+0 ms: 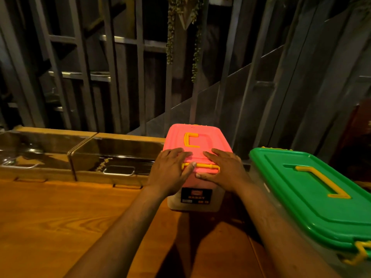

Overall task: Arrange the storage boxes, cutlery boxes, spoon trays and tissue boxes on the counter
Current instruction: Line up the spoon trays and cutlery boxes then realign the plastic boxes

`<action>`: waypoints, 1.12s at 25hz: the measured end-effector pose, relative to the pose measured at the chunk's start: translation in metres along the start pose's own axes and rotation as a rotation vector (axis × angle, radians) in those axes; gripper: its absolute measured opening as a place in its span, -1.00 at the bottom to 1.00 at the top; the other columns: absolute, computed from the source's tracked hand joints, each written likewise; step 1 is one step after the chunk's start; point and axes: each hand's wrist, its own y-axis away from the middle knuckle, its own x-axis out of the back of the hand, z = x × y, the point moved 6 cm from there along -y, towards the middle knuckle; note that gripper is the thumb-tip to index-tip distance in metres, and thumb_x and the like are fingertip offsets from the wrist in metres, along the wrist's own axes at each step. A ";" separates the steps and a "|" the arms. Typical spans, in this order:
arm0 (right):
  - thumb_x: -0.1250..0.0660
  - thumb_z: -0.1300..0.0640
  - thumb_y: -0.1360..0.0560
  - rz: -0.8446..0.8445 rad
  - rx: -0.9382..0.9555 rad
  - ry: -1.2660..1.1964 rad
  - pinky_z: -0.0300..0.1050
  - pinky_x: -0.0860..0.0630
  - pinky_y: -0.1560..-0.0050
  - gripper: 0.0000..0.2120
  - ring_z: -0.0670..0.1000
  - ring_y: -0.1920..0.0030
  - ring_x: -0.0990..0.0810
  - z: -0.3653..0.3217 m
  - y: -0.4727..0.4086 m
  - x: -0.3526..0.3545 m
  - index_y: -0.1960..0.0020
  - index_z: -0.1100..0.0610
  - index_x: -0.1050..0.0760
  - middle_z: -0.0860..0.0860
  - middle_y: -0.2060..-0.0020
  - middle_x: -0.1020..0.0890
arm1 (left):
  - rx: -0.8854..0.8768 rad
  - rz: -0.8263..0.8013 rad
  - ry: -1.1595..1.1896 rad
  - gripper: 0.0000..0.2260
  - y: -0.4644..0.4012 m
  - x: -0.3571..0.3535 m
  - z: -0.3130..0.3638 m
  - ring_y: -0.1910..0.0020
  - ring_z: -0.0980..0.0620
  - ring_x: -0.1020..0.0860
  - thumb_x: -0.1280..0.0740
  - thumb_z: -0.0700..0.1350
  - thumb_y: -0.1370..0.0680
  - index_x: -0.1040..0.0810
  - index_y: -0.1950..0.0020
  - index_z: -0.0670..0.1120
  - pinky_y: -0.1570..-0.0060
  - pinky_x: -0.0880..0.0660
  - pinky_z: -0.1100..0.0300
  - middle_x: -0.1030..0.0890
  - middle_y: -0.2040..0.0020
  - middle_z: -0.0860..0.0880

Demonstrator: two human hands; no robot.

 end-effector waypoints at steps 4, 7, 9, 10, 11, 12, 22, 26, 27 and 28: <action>0.11 -0.72 -0.10 0.023 0.004 0.043 0.16 -0.08 -0.50 0.06 0.05 -0.52 -0.18 0.001 -0.005 -0.002 -0.52 -0.27 -0.11 -0.12 -0.55 -0.20 | -0.017 0.079 -0.003 -0.48 -0.005 -0.006 -0.007 -0.36 0.00 -0.36 0.04 0.35 -0.57 -0.39 -0.40 0.16 -0.33 -0.29 0.01 -0.44 -0.39 0.05; 0.17 -0.73 -0.05 0.030 -0.013 0.021 0.18 -0.08 -0.50 0.11 0.06 -0.52 -0.16 0.002 -0.003 -0.003 -0.52 -0.28 -0.08 -0.11 -0.55 -0.19 | -0.026 0.087 -0.019 -0.49 -0.002 -0.007 -0.005 -0.35 -0.01 -0.37 0.03 0.34 -0.57 -0.39 -0.40 0.17 -0.32 -0.30 0.02 -0.44 -0.39 0.03; 0.11 -0.71 -0.09 0.002 -0.027 0.029 0.20 -0.08 -0.50 0.08 0.09 -0.53 -0.13 0.001 -0.003 -0.002 -0.53 -0.27 -0.06 -0.08 -0.56 -0.16 | -0.022 0.067 -0.048 -0.48 -0.003 -0.005 -0.003 -0.37 -0.04 -0.36 0.05 0.34 -0.57 -0.37 -0.41 0.15 -0.35 -0.29 -0.03 -0.43 -0.41 0.00; 0.04 -0.69 -0.15 -0.023 -0.043 0.035 0.21 -0.07 -0.51 0.03 0.10 -0.54 -0.11 -0.001 -0.002 0.000 -0.54 -0.25 -0.04 -0.07 -0.57 -0.14 | -0.015 0.040 -0.075 -0.47 -0.001 -0.004 -0.001 -0.38 -0.05 -0.35 0.06 0.33 -0.57 -0.35 -0.43 0.14 -0.36 -0.28 -0.06 -0.41 -0.42 -0.01; -0.04 -0.64 -0.22 -0.054 -0.059 0.043 0.23 -0.07 -0.51 -0.01 0.12 -0.55 -0.09 -0.003 0.000 0.001 -0.55 -0.23 -0.01 -0.05 -0.58 -0.10 | -0.003 0.006 -0.100 -0.47 0.000 -0.001 0.002 -0.40 -0.06 -0.33 0.06 0.32 -0.58 -0.32 -0.45 0.12 -0.38 -0.26 -0.10 -0.40 -0.43 -0.03; -0.10 -0.60 -0.28 -0.086 -0.071 0.052 0.25 -0.06 -0.51 -0.05 0.14 -0.56 -0.07 -0.004 0.003 0.002 -0.55 -0.22 0.02 -0.04 -0.59 -0.07 | 0.011 -0.022 -0.121 -0.48 0.003 0.003 0.007 -0.41 -0.08 -0.32 0.04 0.30 -0.59 -0.30 -0.46 0.11 -0.39 -0.23 -0.13 -0.39 -0.44 -0.03; -0.20 -0.24 -0.54 0.169 0.055 0.030 0.13 -0.40 -0.33 -0.48 0.15 -0.37 -0.43 0.036 0.078 0.091 -0.43 -0.05 -0.38 0.04 -0.39 -0.48 | -0.011 0.126 -0.072 -0.56 0.051 0.054 0.131 -0.41 -0.13 -0.35 -0.12 0.15 -0.57 -0.40 -0.43 0.11 -0.39 -0.21 -0.14 -0.46 -0.41 -0.04; -0.12 -0.35 -0.45 0.188 0.036 0.020 0.10 -0.43 -0.30 -0.40 0.13 -0.32 -0.49 0.127 0.149 0.118 -0.34 -0.05 -0.50 0.04 -0.31 -0.56 | -0.091 0.247 0.047 -0.61 0.080 0.043 0.231 -0.20 -0.15 -0.52 -0.18 0.11 -0.52 -0.54 -0.28 0.02 -0.23 -0.42 -0.10 -0.61 -0.19 -0.07; -0.15 -0.36 -0.45 0.178 0.009 0.014 0.08 -0.44 -0.29 -0.41 0.12 -0.31 -0.50 0.156 0.170 0.122 -0.32 -0.05 -0.52 0.04 -0.30 -0.57 | -0.105 0.246 0.070 -0.60 0.088 0.035 0.258 -0.18 -0.14 -0.53 -0.17 0.13 -0.52 -0.54 -0.27 0.01 -0.21 -0.43 -0.09 -0.61 -0.18 -0.08; -0.19 -0.39 -0.44 0.170 -0.029 0.013 0.07 -0.45 -0.28 -0.40 0.12 -0.30 -0.51 0.184 0.192 0.122 -0.30 -0.05 -0.53 0.04 -0.29 -0.58 | -0.108 0.241 0.082 -0.59 0.094 0.025 0.283 -0.18 -0.14 -0.54 -0.17 0.14 -0.52 -0.56 -0.27 0.01 -0.20 -0.45 -0.09 -0.62 -0.17 -0.09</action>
